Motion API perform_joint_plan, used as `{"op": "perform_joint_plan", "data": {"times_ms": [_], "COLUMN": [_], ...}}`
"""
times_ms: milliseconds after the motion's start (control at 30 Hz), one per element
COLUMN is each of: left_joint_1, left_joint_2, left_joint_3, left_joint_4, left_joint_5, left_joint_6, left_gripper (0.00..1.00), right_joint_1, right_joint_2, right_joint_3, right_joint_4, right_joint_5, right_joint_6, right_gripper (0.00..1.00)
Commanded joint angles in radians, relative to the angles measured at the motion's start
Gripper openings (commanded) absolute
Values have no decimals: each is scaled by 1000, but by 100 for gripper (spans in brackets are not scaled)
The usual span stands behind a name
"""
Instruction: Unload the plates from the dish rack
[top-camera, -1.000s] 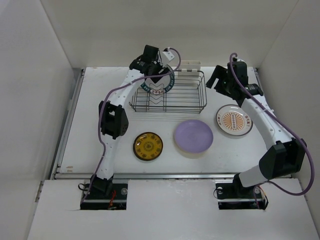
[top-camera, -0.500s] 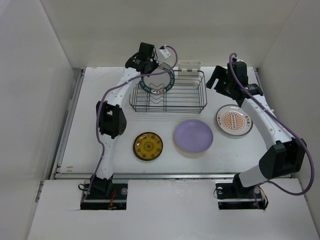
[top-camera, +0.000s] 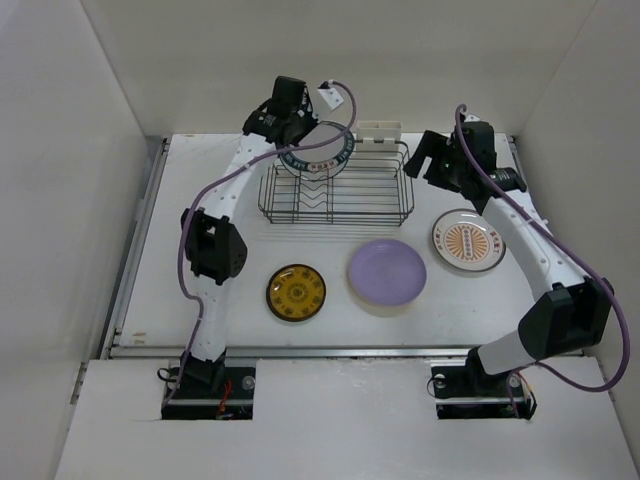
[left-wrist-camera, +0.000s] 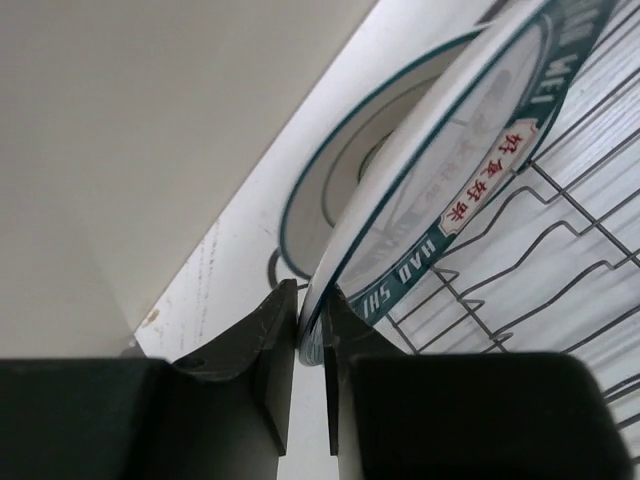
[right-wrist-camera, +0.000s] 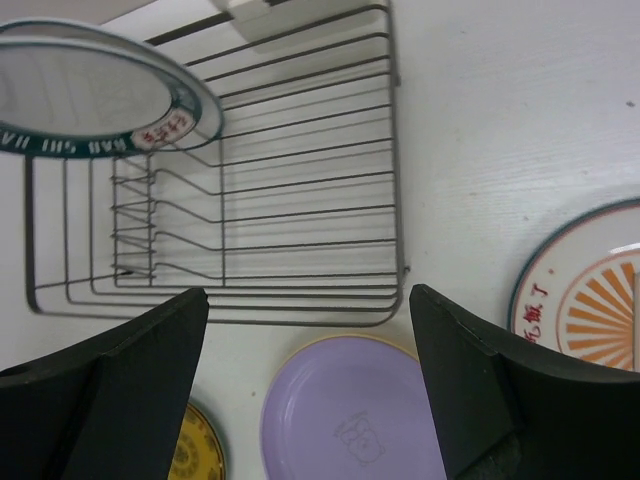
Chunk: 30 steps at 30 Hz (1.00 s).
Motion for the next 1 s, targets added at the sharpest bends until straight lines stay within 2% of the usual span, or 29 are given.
{"op": "perform_joint_plan", "data": {"times_ms": [0, 233, 500, 733, 767, 967], "left_joint_1": [-4, -4, -13, -13, -13, -13], "left_joint_2": [-165, -213, -257, -291, -300, -319], "left_joint_3": [19, 51, 133, 133, 133, 73], "left_joint_4": [61, -42, -280, -425, -436, -470], "left_joint_5": [47, 101, 260, 530, 585, 705], "left_joint_6": [-40, -85, -290, -385, -401, -419], "left_gripper": [0, 0, 0, 0, 0, 0], "right_joint_1": [24, 58, 58, 49, 40, 20], "right_joint_2": [-62, -115, -123, -37, -27, -7], "right_joint_3": [1, -37, -59, -80, -80, -138], "right_joint_4": [125, 202, 253, 310, 310, 386], "right_joint_5": [-157, -274, -415, -648, -660, -693], "right_joint_6": [-68, -201, -258, -258, -258, -204], "right_gripper": [88, 88, 92, 94, 94, 94]}}
